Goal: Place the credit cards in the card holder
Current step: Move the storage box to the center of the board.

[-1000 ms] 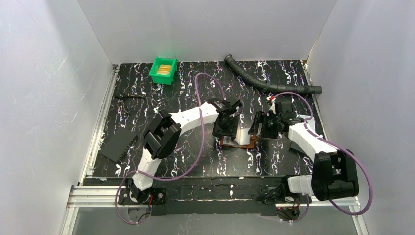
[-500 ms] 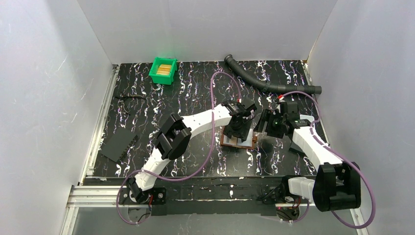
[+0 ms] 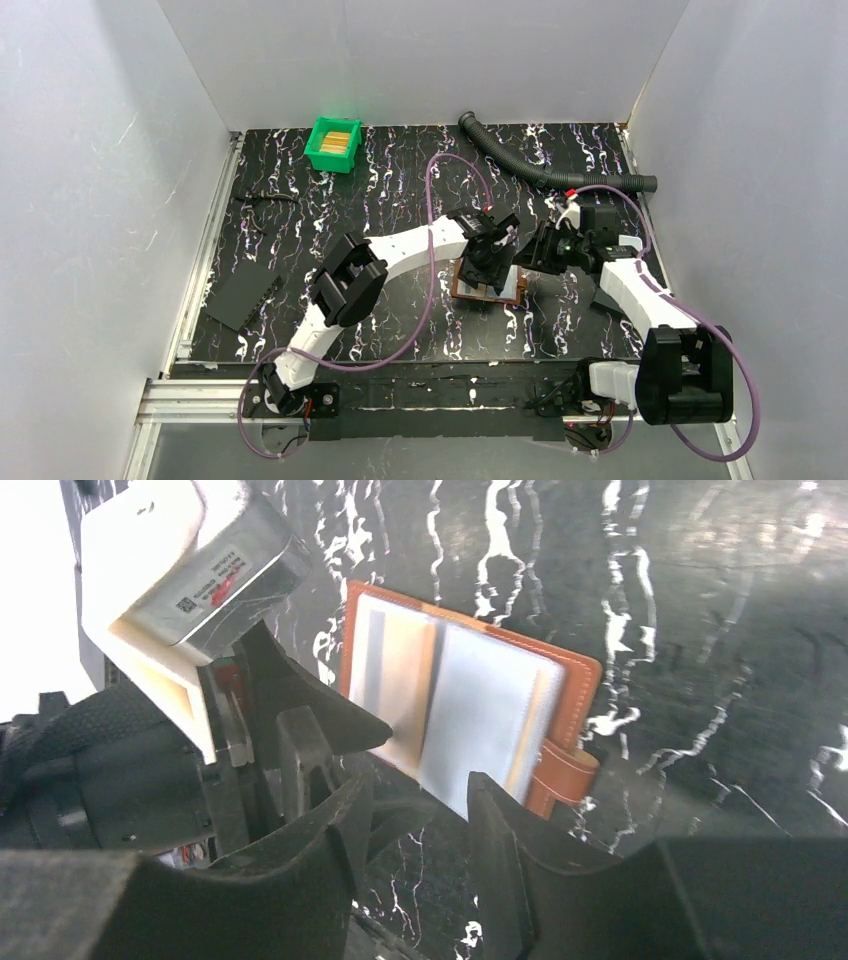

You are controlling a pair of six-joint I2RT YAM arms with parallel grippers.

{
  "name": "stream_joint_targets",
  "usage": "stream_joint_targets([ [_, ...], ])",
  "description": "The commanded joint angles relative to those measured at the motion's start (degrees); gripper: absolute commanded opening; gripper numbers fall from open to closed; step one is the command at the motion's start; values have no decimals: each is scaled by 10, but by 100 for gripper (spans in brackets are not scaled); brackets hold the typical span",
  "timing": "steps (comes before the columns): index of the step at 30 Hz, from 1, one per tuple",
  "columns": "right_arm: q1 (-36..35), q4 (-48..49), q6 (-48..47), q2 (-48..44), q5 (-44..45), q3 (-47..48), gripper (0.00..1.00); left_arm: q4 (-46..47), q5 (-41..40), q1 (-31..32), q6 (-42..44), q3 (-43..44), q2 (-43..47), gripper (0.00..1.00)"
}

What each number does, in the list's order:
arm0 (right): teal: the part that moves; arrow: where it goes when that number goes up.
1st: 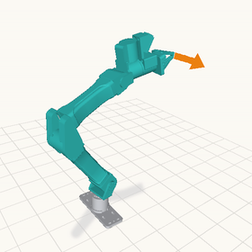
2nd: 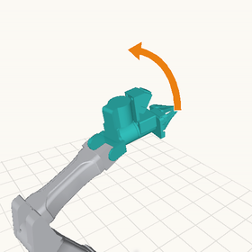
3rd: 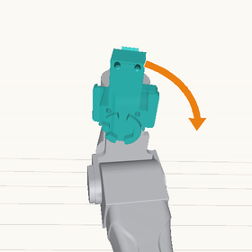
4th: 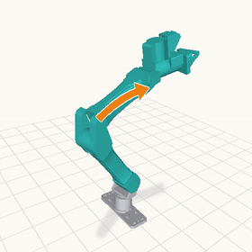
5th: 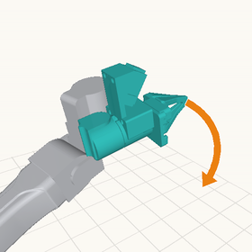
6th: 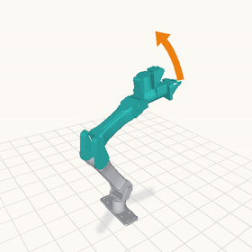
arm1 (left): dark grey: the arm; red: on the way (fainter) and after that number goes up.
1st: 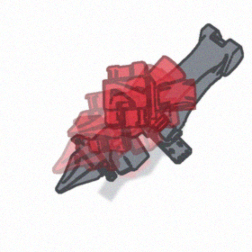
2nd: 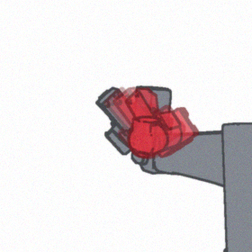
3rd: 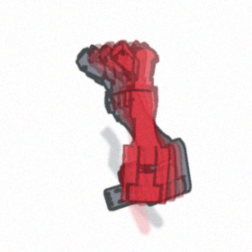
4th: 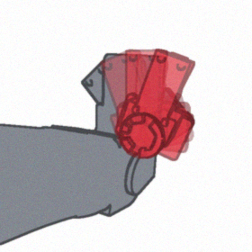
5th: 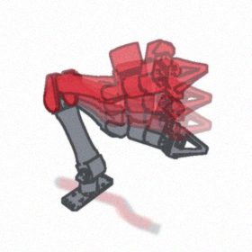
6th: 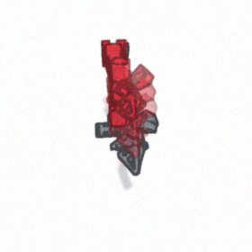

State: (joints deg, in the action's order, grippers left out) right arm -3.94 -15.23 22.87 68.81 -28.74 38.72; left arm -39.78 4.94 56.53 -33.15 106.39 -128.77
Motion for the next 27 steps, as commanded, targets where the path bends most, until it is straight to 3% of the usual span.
stream_joint_targets([
  [1, -19, 61, 13, 22, -77, 3, 48, -4, 11, -10, 4, -33, 90, 57],
  [6, -27, 81, 17, 59, -79, 2, 43, 10, 18, -36, 0, -111, 184, 67],
  [10, -36, 57, -15, 85, -52, 17, 49, 37, 46, -89, -12, -207, 305, 76],
  [14, -79, 27, -41, 105, -8, 53, 58, 80, 100, -204, -32, -321, 454, 88],
  [18, -101, 63, -12, 107, -5, 66, 61, 159, 151, -373, -112, -409, 554, 90],
  [21, -111, 83, 4, 111, -1, 78, 65, 219, 143, -460, -211, -437, 562, 92],
  [27, -116, 78, -4, 116, 7, 103, 65, 228, 43, -537, -392, -333, 407, 91],
])
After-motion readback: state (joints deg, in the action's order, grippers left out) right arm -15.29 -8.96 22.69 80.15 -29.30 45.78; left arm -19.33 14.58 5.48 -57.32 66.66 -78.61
